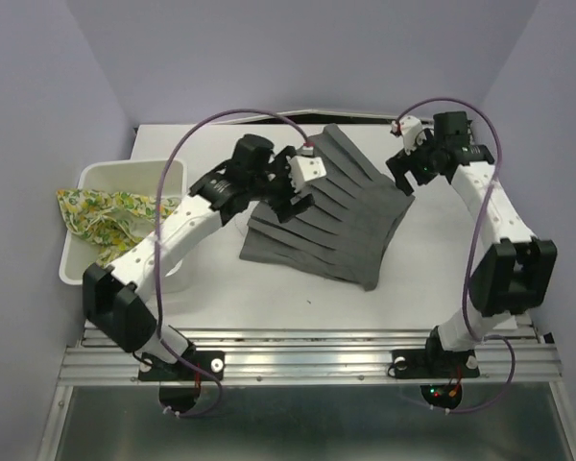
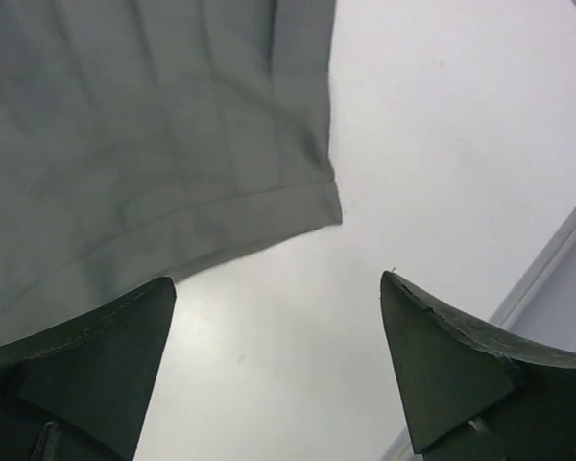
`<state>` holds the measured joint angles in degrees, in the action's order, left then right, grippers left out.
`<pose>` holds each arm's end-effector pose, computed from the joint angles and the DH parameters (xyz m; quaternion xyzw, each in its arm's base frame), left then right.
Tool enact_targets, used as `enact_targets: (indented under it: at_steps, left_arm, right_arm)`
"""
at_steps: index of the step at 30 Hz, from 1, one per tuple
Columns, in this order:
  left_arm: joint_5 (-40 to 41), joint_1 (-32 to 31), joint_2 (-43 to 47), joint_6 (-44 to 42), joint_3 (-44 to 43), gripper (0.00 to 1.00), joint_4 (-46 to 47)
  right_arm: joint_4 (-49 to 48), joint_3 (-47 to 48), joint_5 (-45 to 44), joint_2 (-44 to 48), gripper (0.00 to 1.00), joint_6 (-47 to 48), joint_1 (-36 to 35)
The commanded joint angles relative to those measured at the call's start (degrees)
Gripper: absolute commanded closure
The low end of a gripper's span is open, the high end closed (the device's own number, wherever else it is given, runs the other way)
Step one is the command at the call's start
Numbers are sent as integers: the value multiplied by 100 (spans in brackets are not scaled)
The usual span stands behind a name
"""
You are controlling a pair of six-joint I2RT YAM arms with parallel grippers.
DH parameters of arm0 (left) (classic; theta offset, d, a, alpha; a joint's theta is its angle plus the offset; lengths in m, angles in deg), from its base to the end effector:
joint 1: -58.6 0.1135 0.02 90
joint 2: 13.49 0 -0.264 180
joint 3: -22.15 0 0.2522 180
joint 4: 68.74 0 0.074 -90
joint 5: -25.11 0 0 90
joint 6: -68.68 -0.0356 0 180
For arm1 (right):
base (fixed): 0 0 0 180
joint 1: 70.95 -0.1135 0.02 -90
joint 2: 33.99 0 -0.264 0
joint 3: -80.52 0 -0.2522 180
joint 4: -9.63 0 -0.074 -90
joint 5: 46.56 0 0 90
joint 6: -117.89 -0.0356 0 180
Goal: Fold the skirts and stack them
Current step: Flatten the skirt out, then fold the skirt
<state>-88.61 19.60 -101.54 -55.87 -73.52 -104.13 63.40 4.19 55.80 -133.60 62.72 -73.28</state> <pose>0.2671 -0.2347 0.3611 0.5867 0.6075 -0.1955 0.4985 0.3854 0.0233 0.3087 -0.3325 0.8729 0.0012 0.3570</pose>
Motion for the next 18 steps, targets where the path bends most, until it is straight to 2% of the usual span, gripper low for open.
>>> enact_targets:
  at_steps: [1, 4, 5, 9, 12, 18]
  left_arm:
    - [-150, 496, 551, -1237, 726, 10, -1115]
    - [-45, 902, 701, -1818, 1220, 12, -1160]
    - [-62, 1156, 762, -1941, 1500, 12, -1090]
    - [87, 1334, 974, -2301, 2248, 14, -510]
    - [149, 1343, 1106, -2364, 2732, 14, -27]
    - [263, 1343, 974, -2259, 3023, 14, 308]
  right_arm:
    - [1008, -1189, 760, 1222, 9, 727, -572]
    - [1027, -2053, 136, 2032, 15, 482, -1469]
    - [983, -2570, -65, 2347, 17, 272, -2064]
    - [667, -3584, -620, 2622, 22, -186, -3104]
    - [394, -4121, -971, 2640, 24, -406, -3588]
    - [-387, -4692, -1727, 2377, 24, -574, -3801]
